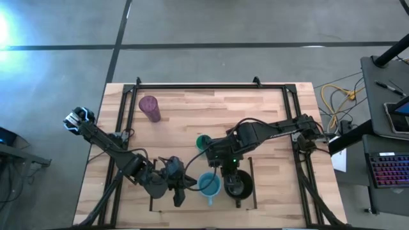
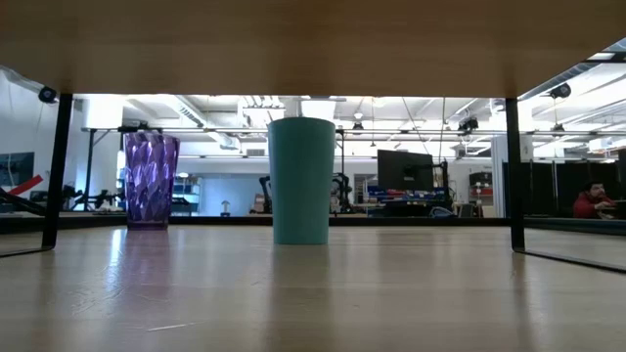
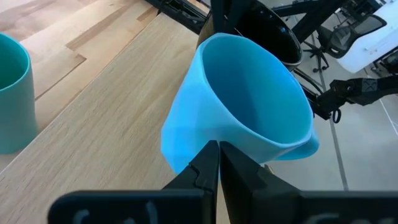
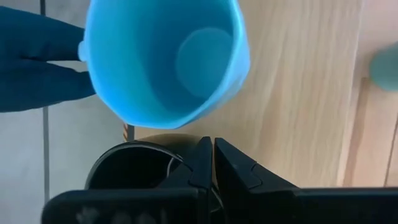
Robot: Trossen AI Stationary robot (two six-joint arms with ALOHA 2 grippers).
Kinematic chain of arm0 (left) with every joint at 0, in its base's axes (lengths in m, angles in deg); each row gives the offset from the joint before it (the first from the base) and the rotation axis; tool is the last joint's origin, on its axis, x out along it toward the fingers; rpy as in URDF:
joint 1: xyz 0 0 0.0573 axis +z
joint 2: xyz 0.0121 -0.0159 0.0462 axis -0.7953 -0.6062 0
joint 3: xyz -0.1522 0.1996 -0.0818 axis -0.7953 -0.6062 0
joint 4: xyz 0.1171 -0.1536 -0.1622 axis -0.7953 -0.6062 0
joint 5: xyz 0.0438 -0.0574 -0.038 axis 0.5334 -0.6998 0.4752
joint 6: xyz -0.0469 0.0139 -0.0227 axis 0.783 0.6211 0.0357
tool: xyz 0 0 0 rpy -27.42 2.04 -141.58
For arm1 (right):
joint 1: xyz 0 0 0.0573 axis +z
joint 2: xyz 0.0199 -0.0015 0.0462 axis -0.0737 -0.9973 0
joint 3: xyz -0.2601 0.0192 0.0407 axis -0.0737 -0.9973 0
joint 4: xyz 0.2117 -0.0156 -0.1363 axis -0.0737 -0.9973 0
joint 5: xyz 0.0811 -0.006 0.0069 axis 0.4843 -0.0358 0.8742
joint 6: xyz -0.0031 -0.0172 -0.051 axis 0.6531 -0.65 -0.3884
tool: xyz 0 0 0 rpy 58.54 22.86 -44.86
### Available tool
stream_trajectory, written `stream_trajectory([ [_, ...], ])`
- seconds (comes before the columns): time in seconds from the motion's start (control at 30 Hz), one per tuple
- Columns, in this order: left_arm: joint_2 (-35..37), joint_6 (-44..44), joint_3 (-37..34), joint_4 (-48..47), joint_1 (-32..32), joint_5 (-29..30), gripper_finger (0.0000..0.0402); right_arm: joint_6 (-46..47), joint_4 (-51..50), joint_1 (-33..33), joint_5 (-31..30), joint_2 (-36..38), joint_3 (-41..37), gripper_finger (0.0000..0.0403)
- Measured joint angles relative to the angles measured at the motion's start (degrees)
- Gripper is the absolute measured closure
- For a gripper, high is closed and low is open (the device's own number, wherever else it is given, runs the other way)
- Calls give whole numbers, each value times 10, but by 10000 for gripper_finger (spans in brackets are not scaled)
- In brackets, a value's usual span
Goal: Stack small to large cups/mugs on shelf
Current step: Put the light blue mug on the shelf
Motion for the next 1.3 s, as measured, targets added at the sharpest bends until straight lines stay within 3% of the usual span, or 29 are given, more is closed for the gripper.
stream_trajectory([
  [0.87,0,1,-7,23,6,3,402,-4,30,1,1,0,0,390],
  [1.3,0,-10,-7,25,15,3,402,-10,-1,-1,-69,0,0,390],
])
